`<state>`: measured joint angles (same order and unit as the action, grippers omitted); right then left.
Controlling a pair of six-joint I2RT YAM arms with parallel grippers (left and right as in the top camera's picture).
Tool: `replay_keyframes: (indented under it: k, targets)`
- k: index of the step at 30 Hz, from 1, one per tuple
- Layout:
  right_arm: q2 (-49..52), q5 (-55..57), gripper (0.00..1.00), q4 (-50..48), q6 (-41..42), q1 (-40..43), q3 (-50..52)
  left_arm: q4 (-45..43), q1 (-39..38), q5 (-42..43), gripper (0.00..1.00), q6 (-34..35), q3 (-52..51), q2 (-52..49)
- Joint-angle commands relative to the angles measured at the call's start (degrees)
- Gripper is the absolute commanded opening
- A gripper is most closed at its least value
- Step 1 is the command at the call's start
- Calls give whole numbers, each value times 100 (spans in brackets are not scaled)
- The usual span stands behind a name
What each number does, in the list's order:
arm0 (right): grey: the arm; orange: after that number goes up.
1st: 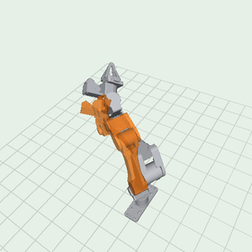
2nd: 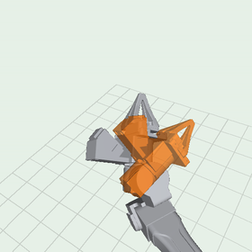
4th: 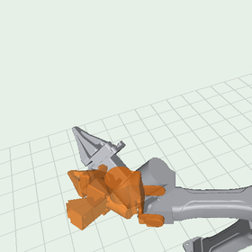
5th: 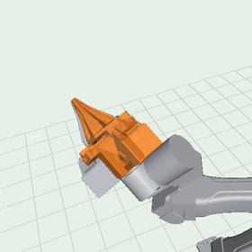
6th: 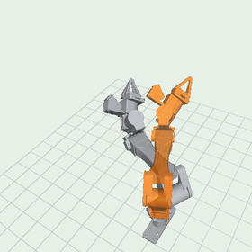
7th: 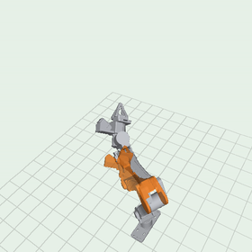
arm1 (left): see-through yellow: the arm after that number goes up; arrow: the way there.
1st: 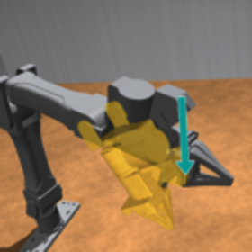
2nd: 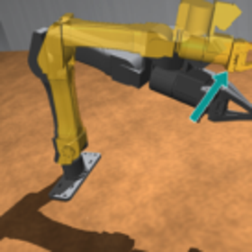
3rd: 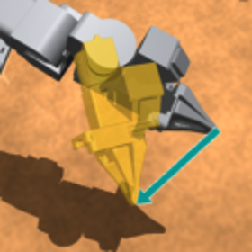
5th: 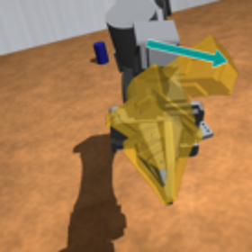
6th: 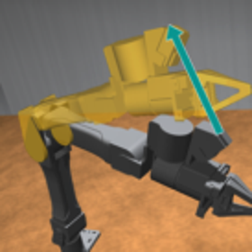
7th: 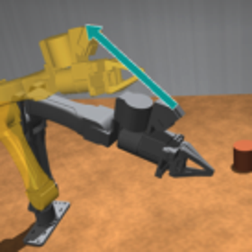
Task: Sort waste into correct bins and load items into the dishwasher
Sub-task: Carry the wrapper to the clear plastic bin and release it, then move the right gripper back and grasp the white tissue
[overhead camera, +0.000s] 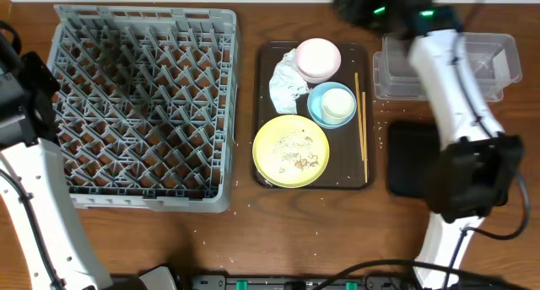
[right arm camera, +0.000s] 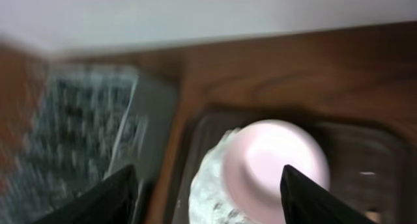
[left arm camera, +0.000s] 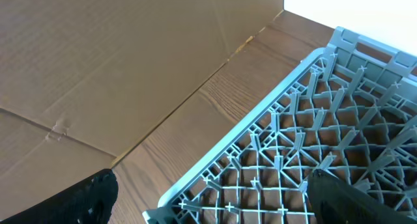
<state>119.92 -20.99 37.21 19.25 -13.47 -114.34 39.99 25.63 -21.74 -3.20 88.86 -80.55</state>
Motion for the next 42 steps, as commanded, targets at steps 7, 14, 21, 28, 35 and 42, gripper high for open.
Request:
replay_keyframes:
  k: [7, 14, 21, 28, 35, 42]
  targets:
    - [629, 1681, 66, 107, -1414, -1458, -7, -9, 17, -9, 94, 48, 116, -37]
    - [1211, 1729, 62, 184, -1309, -1537, -7, -9, 17, -9, 94, 48, 116, -37]
    - [1633, 1729, 60, 227, -1325, -1587, -7, -9, 17, -9, 94, 48, 116, -37]
    - [1939, 1648, 60, 354, -1432, -1722, -7, -9, 17, -9, 94, 48, 116, -37]
    - [1976, 1821, 39, 358, -1537, -1777, -7, -9, 17, -9, 94, 48, 116, -37]
    - [1993, 2015, 9, 468, -1679, -1779, -4, 2, 17, -9, 94, 48, 116, -37]
